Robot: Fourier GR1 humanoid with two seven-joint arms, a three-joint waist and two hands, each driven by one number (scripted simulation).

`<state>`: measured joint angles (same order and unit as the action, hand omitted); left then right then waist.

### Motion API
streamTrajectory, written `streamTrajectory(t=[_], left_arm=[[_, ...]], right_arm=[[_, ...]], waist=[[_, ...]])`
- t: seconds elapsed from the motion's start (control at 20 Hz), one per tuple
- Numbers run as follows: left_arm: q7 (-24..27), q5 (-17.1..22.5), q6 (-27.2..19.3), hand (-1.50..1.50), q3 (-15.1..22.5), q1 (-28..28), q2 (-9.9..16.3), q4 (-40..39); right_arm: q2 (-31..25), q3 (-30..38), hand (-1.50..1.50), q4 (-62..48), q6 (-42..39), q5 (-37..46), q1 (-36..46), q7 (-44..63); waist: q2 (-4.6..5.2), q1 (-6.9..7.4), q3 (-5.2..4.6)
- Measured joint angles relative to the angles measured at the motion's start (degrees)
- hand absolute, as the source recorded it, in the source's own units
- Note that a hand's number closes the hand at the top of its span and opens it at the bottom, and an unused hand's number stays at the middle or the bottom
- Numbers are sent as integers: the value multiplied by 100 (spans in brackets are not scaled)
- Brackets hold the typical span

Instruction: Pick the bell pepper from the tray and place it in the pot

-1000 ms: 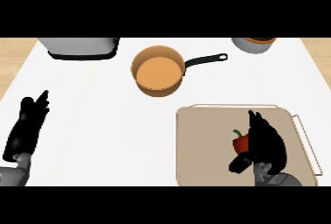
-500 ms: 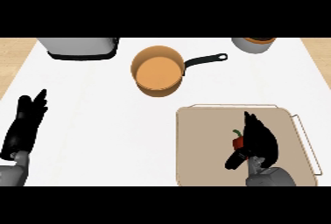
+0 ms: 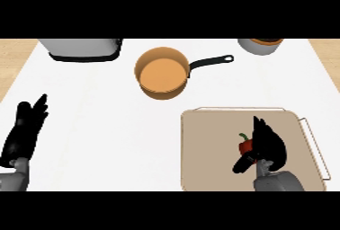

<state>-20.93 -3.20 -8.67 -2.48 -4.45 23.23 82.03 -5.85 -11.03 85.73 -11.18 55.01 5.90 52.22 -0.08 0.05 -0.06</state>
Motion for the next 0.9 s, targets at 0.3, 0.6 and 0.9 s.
streamTrajectory(t=[0.3,0.6,0.9], left_arm=[[-170,-191,109,0,-79,-36,-139,141],[-224,-285,134,0,-155,-39,-240,201],[-152,-394,211,0,-245,-71,-329,85]], right_arm=[[-67,-12,150,-140,267,177,-15,-437],[-142,-241,150,-181,536,651,41,-622],[-254,-361,150,215,404,1084,104,-498]], waist=[[-29,-2,-28],[-39,4,-34],[-10,-5,-5]])
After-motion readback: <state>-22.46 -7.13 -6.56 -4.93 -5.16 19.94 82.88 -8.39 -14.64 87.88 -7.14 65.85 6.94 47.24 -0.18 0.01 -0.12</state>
